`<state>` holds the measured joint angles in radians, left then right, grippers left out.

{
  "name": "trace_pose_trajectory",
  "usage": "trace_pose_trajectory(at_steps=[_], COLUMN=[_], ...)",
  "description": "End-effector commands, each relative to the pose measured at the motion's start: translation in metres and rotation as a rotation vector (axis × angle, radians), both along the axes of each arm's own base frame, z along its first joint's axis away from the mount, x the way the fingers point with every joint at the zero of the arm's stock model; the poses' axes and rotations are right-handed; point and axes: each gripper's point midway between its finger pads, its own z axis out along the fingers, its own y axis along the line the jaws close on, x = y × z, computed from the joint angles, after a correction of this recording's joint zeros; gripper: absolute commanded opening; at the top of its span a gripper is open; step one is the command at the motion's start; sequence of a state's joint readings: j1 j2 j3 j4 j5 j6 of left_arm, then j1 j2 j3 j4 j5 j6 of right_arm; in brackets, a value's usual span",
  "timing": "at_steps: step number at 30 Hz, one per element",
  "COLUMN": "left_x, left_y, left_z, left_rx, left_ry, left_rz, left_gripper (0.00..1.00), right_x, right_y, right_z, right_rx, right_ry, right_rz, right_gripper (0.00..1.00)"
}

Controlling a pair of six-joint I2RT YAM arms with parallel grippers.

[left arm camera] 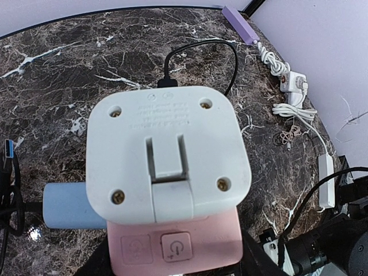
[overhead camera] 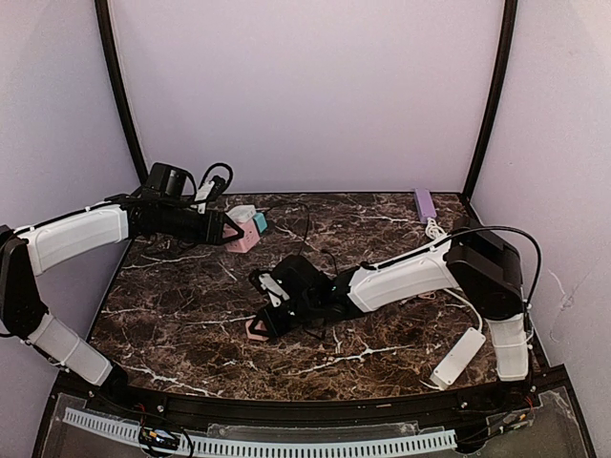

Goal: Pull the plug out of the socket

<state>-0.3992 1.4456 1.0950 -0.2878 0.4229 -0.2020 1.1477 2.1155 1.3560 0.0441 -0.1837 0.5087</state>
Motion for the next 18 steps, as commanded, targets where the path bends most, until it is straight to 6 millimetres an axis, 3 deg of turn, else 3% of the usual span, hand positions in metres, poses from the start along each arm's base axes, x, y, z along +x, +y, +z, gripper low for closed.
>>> trace_pose_trajectory(at_steps=[1, 9, 13, 18], left_x=[-0.001, -0.001, -0.001, -0.002], left_y=[-0.002, -0.002, -0.001, 0.001], left_z=[0.020, 0.019, 0.022, 0.031], left_rx=[-0.021, -0.019, -0.019, -0.028], left_ry=[-0.077, -0.078, -0.094, -0.133], left_rz=[-0.023, -0.025, -0.024, -0.020], left_gripper=[0.06, 0.06, 0.06, 0.05], right_x=[0.001, 0.004, 0.009, 0.016], right_y=[0.003, 0.000, -0.005, -0.016], right_z=[-0.002, -0.001, 0.012, 0.040], right_rx=[-0.009, -0.021, -0.013, 0.014], right_ry=[0.003, -0.010, -0.038, -0.076], right_rz=[-0.007, -0.027, -0.051, -0.086], right_gripper=[0.29, 0.44, 0.64, 0.82])
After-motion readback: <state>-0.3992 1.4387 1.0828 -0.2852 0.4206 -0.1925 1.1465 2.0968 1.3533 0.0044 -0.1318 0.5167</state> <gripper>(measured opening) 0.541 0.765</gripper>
